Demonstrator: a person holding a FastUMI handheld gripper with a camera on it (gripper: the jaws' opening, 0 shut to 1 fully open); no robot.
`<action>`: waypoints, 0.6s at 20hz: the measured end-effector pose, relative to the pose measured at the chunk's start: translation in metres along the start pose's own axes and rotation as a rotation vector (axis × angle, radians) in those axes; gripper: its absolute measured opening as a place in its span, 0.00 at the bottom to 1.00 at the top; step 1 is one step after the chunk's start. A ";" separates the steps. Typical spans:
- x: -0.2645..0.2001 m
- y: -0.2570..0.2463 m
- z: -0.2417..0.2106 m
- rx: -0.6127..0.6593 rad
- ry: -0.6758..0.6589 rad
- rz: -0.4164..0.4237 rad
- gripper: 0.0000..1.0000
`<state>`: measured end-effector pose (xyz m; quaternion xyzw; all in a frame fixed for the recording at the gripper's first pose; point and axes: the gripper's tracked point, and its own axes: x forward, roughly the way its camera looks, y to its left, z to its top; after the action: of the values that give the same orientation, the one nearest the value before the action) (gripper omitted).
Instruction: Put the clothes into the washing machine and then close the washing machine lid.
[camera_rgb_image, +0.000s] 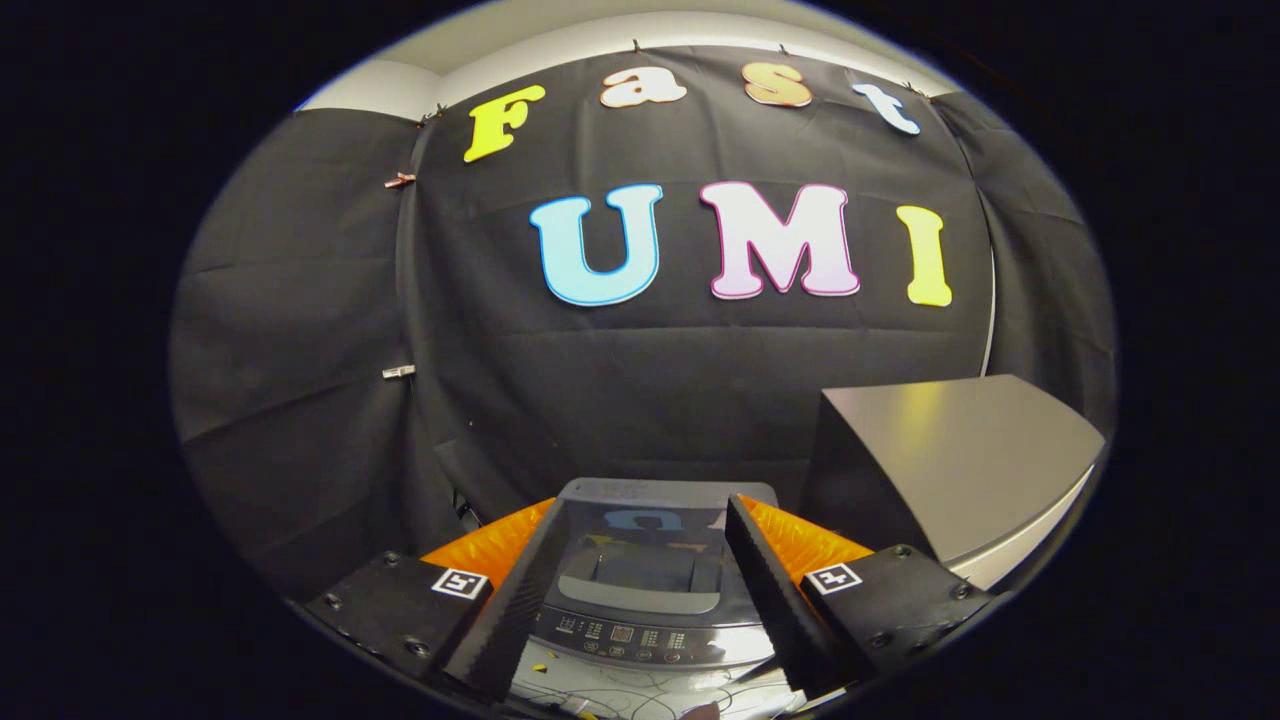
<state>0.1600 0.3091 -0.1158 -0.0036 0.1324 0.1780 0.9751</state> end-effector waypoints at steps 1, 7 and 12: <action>-0.008 -0.002 0.009 0.000 -0.023 -0.003 0.99; -0.050 -0.004 0.048 -0.022 -0.110 -0.008 0.99; -0.085 -0.019 0.076 -0.075 -0.187 -0.045 0.99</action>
<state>0.1092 0.2663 -0.0207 -0.0262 0.0342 0.1607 0.9861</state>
